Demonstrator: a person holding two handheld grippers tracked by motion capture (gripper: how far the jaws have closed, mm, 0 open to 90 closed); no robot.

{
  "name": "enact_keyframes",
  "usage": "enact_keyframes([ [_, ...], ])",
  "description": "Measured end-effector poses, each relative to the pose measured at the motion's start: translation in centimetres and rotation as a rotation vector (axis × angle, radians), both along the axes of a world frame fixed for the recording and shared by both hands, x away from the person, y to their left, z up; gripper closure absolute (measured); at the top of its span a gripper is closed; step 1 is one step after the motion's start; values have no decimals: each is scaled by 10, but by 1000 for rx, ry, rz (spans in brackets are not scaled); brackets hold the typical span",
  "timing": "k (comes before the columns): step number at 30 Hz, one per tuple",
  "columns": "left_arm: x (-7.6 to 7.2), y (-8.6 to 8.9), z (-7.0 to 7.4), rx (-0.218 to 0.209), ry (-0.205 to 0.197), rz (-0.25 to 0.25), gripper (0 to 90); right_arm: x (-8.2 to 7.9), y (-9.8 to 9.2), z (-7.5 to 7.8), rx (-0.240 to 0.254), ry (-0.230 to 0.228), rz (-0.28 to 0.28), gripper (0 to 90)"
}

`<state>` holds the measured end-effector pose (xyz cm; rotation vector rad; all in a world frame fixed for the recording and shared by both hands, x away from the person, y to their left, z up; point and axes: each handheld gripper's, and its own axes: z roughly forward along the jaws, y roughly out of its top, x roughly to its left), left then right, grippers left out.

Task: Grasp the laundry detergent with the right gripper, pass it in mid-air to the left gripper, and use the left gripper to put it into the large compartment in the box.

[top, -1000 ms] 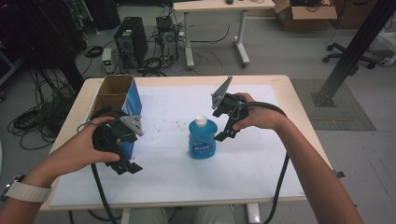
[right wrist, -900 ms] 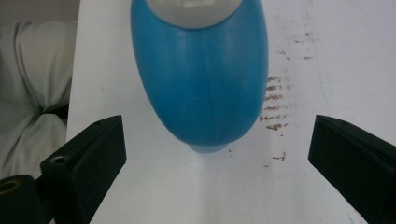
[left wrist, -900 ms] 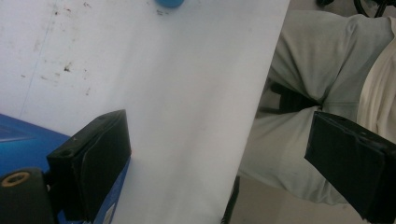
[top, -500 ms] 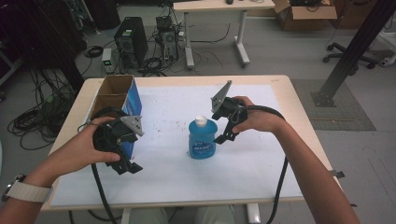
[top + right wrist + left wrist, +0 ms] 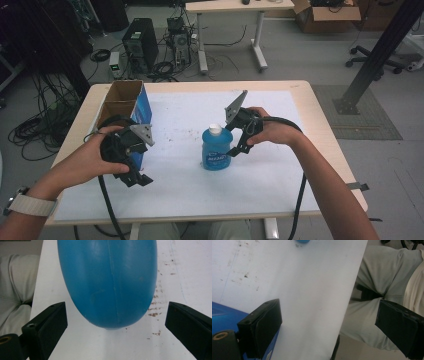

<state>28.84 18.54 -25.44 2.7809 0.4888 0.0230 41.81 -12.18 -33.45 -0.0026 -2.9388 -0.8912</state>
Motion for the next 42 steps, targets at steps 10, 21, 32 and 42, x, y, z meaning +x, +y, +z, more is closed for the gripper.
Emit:
enact_keyframes([
  [10,2,0,-1,-3,4,2,72,0,3,-3,25,-3,11,40],
  [21,2,1,-2,-4,7,7,73,0,6,-8,41,-12,17,39],
  [32,4,-1,-3,-2,10,7,73,1,5,-15,75,3,17,38],
  [42,3,1,-3,-3,10,14,73,0,8,-22,87,10,20,38],
])
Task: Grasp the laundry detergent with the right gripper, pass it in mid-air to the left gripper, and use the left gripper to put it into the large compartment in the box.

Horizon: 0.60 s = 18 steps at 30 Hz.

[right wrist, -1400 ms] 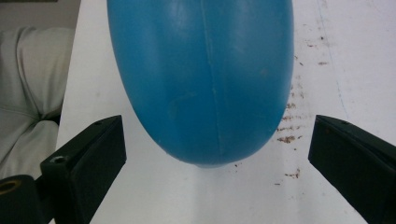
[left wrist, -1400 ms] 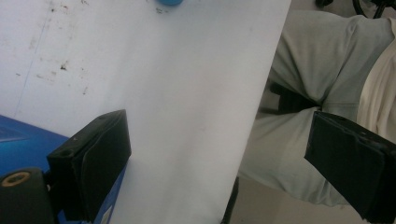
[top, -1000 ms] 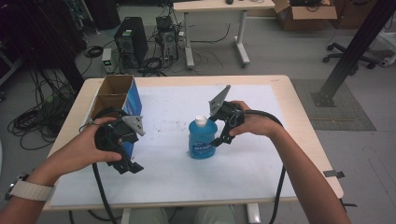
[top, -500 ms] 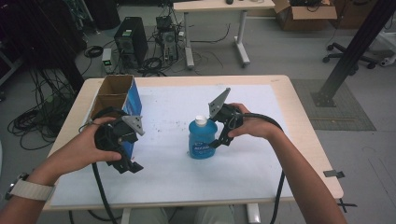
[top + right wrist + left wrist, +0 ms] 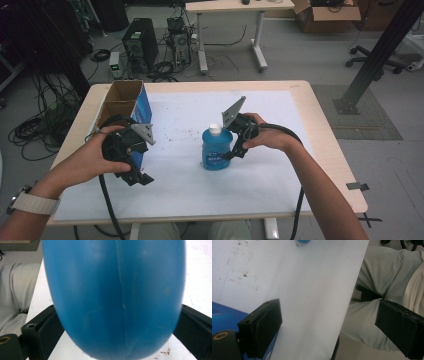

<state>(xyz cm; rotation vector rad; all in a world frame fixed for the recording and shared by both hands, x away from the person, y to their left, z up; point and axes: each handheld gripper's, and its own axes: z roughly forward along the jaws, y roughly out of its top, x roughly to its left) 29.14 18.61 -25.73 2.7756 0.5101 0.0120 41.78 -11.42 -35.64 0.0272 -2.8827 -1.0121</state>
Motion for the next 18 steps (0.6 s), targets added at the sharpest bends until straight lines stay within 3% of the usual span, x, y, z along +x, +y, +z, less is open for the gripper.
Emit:
enact_keyframes([
  [18,0,0,-1,1,3,0,74,0,3,-5,38,8,-5,44],
])
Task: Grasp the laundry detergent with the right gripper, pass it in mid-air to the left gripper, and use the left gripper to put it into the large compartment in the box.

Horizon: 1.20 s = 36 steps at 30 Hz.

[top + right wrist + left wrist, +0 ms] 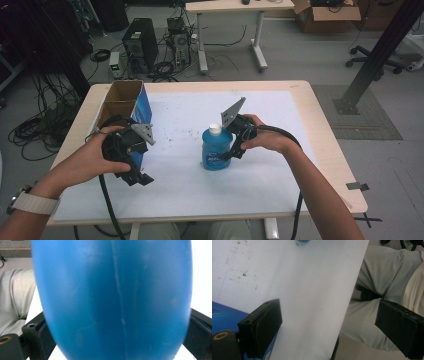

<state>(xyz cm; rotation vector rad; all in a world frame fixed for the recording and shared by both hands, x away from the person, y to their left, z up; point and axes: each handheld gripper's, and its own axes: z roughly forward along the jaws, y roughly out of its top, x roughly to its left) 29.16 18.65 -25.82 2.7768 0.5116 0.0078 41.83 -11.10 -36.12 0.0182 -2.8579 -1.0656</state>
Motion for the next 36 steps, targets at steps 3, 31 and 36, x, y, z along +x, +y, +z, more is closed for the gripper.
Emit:
enact_keyframes([
  [3,0,0,0,0,0,1,74,-1,0,0,14,4,3,56],
  [31,1,0,-1,-2,1,2,74,1,-5,-1,49,8,9,257],
  [36,1,0,-2,-3,1,2,74,1,-6,-1,53,4,10,291],
])
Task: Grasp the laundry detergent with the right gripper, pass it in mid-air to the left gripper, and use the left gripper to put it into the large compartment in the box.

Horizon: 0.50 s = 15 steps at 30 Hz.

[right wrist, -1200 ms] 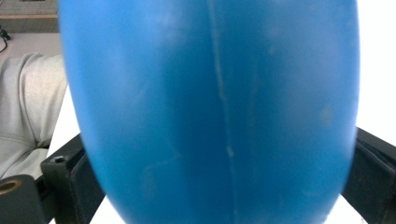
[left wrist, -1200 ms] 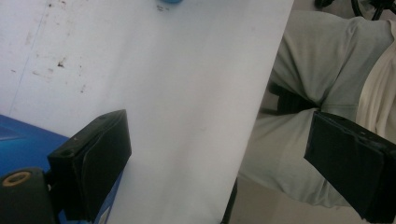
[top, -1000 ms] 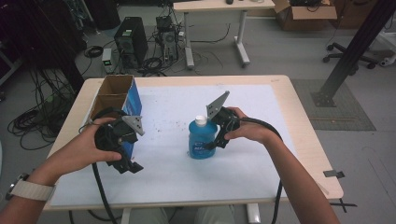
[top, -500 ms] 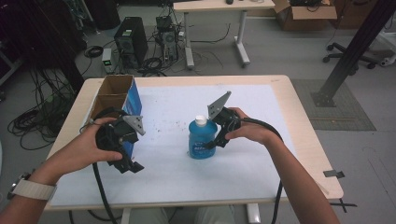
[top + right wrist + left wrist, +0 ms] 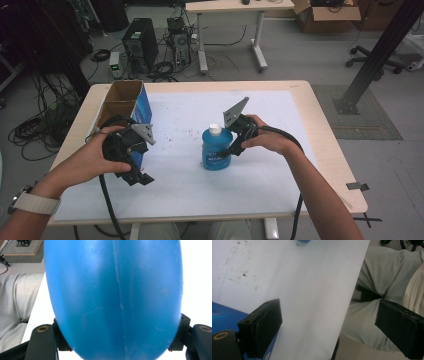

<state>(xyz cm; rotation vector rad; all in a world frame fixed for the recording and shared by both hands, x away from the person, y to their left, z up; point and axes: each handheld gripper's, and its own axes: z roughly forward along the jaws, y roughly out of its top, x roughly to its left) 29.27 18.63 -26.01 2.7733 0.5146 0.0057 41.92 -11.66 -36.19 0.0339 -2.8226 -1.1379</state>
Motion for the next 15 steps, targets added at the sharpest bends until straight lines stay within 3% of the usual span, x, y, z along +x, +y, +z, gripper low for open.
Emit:
enact_keyframes([
  [15,0,0,0,-1,-3,3,74,0,-1,-2,12,-8,19,394],
])
